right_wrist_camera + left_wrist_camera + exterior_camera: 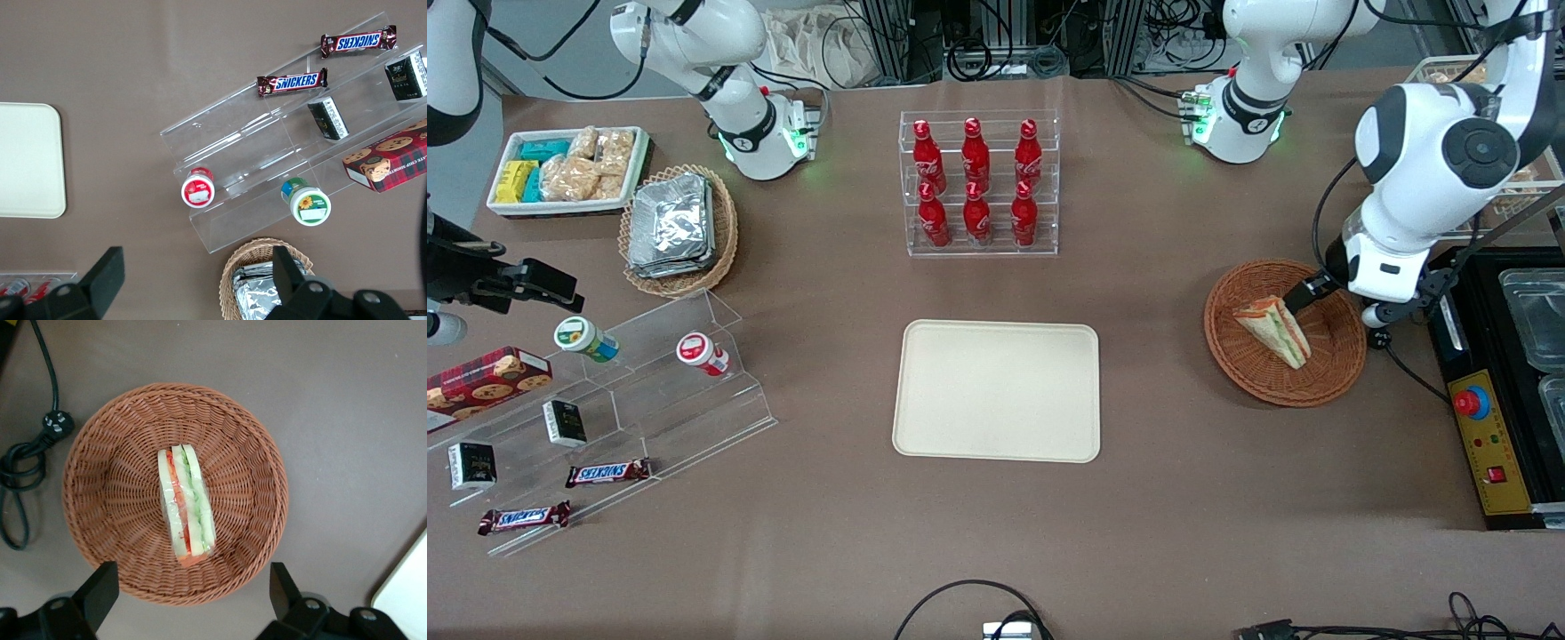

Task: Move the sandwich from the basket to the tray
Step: 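Lower the open left gripper around the sandwich and close it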

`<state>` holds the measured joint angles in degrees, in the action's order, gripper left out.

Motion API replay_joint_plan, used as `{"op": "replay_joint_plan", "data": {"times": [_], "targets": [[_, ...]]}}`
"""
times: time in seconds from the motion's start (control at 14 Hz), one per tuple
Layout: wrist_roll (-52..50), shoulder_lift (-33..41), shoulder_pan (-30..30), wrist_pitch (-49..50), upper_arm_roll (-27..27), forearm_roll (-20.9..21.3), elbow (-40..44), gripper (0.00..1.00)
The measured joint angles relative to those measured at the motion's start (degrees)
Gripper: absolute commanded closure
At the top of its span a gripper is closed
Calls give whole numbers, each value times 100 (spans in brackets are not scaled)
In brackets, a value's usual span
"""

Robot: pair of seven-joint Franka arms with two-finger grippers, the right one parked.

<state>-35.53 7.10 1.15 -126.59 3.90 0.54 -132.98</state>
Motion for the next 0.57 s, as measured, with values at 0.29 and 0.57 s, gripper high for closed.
{"op": "replay_joint_plan", "data": {"times": [0.29, 0.57], "targets": [[-423, -29, 0, -1011, 0, 0, -825, 0], [-688, -176, 0, -1749, 0, 0, -1313, 0]]}}
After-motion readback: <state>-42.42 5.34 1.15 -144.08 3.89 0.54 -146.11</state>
